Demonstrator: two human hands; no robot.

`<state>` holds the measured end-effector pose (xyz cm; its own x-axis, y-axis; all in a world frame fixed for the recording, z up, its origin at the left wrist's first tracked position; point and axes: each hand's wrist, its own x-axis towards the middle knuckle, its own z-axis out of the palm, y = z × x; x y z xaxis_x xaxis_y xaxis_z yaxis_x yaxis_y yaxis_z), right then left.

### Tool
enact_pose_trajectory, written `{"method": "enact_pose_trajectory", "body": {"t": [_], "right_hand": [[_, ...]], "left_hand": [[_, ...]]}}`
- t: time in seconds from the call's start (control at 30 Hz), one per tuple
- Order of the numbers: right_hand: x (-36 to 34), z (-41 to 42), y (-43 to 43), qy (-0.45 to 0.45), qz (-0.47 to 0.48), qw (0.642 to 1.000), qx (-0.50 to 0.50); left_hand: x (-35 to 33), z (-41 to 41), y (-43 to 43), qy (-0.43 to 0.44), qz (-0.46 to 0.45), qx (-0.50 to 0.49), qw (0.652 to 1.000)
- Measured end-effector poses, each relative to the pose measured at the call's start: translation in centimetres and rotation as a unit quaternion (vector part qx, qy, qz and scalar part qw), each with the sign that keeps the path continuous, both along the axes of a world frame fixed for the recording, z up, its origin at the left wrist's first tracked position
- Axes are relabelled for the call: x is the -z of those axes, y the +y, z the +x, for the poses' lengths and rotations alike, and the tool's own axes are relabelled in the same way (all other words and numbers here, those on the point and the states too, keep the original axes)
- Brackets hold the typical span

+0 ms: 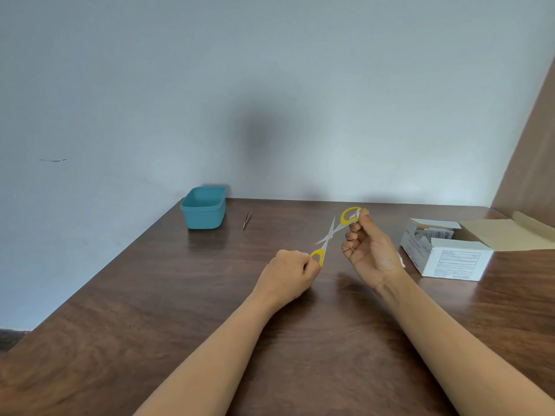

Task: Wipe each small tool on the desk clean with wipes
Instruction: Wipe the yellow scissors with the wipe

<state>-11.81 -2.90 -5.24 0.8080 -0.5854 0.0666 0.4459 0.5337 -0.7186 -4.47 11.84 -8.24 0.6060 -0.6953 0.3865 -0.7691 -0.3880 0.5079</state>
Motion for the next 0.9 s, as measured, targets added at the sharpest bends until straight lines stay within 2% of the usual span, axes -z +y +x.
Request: {"method": "enact_pose_trajectory", "body": {"t": [0.13,0.33,0.43,0.53,0.6,0.8,0.9], "right_hand": [[0.1,0.1,0.1,-0.001,-0.001,1.0,-0.002],[0.8,0.6,1.3,0.035,-0.057,0.997,-0.044],[1.2,0.4,1.5,0.069,-0.151,0.985,-0.047],[1.8,0.4,1.9,0.109,-0.261,0.958,-0.051],[1.9,0.5,2.2,0.118,-0.297,0.946,-0.05],[1.8,0.3,1.9,0.123,-0.306,0.942,-0.055],[1.8,0.4,2.0,0.122,-0.277,0.952,-0.046]], "left_hand": [[-0.4,-0.1,0.1,0.029,-0.033,-0.002,0.999],[-0.7,0.5,0.2,0.09,-0.086,-0.057,0.991],[-0.8,0.7,0.3,0.101,-0.098,-0.069,0.988],[-0.8,1.0,0.3,0.106,-0.109,-0.079,0.985],[-0.7,1.0,0.3,0.108,-0.113,-0.081,0.984],[-0.5,1.0,0.2,0.099,-0.111,-0.076,0.986],[-0.4,1.1,0.2,0.077,-0.103,-0.075,0.989]]}}
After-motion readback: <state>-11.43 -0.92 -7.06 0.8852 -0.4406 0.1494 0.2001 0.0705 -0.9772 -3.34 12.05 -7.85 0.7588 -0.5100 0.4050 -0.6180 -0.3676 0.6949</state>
